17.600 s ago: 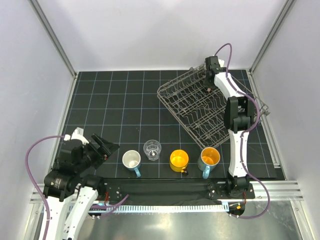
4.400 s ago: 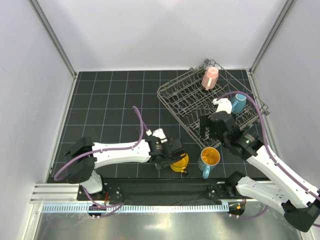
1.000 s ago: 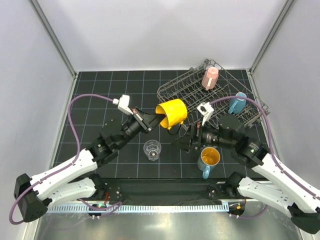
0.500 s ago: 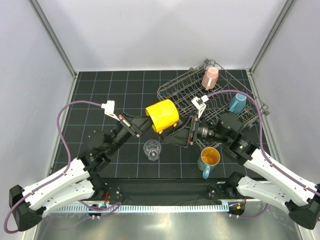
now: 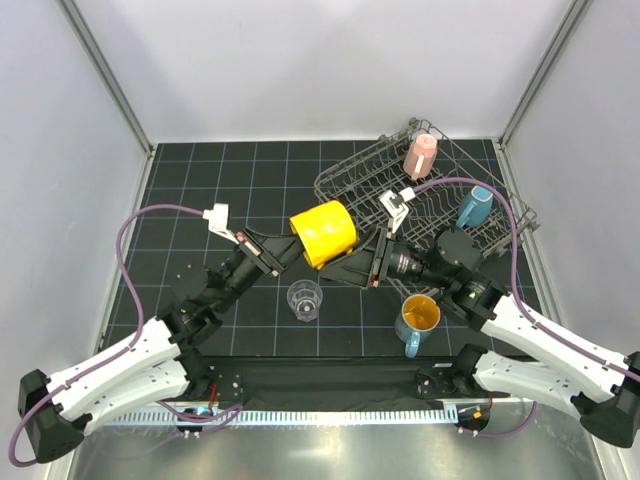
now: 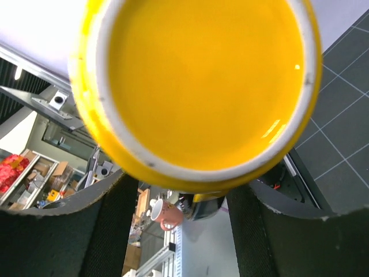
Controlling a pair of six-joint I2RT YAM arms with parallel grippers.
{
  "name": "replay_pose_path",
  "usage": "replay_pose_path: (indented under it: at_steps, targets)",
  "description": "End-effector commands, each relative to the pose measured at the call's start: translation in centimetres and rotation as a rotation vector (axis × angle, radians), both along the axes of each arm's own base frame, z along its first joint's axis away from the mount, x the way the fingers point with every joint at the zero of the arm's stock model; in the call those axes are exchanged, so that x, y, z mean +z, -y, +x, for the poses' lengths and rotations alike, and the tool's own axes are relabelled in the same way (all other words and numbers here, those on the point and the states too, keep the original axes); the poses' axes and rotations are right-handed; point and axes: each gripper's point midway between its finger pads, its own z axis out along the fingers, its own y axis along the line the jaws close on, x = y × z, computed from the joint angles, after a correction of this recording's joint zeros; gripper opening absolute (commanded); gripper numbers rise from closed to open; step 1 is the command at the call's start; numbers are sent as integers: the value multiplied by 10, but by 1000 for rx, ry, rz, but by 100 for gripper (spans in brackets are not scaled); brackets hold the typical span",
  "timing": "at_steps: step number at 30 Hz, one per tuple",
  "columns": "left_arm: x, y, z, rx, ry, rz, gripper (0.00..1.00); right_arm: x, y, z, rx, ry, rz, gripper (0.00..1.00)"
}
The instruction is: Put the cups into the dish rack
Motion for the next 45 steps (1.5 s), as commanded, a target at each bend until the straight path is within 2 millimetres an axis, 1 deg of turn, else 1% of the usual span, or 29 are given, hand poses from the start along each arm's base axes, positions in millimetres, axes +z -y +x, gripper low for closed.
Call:
replay_pose_path:
  at_steps: [1,8,9,10,13,14,15,17,18,19,20,22,23,24,25,26,27,28,29,30,33,34,36,37,38,41,42,44,45]
  targets:
    - [51,-15,-12,-13,104,-170,0,17,-3,6,-41,14,61,61]
    - [46,-12,-13,-36,81,-199,0,17,-4,14,-84,10,73,50]
    - [43,-12,-12,-36,76,-198,0,17,-3,15,-95,17,73,41]
    - [43,-12,-13,-37,75,-200,0,17,-2,16,-104,17,72,38]
    - [40,-14,-12,-33,68,-201,0,17,0,18,-124,24,67,21]
    - [38,-14,-12,-33,60,-203,0,15,-1,19,-126,19,55,7]
    - [38,-14,-12,-32,57,-204,1,13,-2,19,-124,20,44,4]
    - [34,-13,-9,-29,33,-194,0,13,-2,19,-120,20,37,4]
    - [32,-13,-8,-24,21,-188,3,13,-1,19,-126,26,39,4]
    - [26,-11,-6,-22,4,-171,10,12,0,20,-137,27,36,4]
    - [22,-11,-4,-17,-14,-161,29,10,1,21,-147,27,32,4]
    - [16,-13,-3,0,-41,-145,48,15,7,23,-177,53,26,4]
    - [2,-12,1,12,-80,-103,63,5,10,29,-217,36,-22,4]
    - [-2,-14,2,24,-100,-97,69,4,12,31,-235,44,-40,4]
    - [-5,-18,1,33,-114,-89,74,10,18,33,-267,76,-55,4]
    - [-23,-18,3,47,-165,-36,80,-2,22,37,-293,59,-117,4]
    - [-33,-21,7,75,-207,-16,83,1,29,45,-351,60,-138,4]
    - [-36,-27,5,89,-223,-5,85,0,35,48,-383,84,-170,4]
    - [-59,-30,6,112,-288,76,87,-14,41,52,-411,61,-241,4]
    - [-67,-34,7,131,-316,98,88,-19,54,69,-521,53,-290,4]
    - [-86,-44,4,162,-373,157,87,-44,88,91,-680,15,-506,4]
    - [-89,-44,4,161,-380,166,87,-50,114,105,-786,-18,-590,4]
    - [-95,-43,-1,142,-393,185,87,-73,139,124,-881,-78,-731,4]
    - [-94,-43,-3,131,-393,184,87,-76,158,133,-956,-103,-777,4]
    - [-96,-40,-6,107,-395,192,87,-89,182,142,-1027,-153,-848,4]
    - [-100,-34,-11,64,-403,214,87,-109,222,161,-1185,-207,-971,4]
    - [-103,-30,-14,38,-410,227,87,-119,229,167,-1215,-239,-1010,4]
    - [-109,-27,-18,14,-423,250,87,-125,250,178,-1297,-277,-1049,4]
    - [-111,-25,-21,-4,-426,259,87,-134,255,185,-1316,-308,-1080,4]
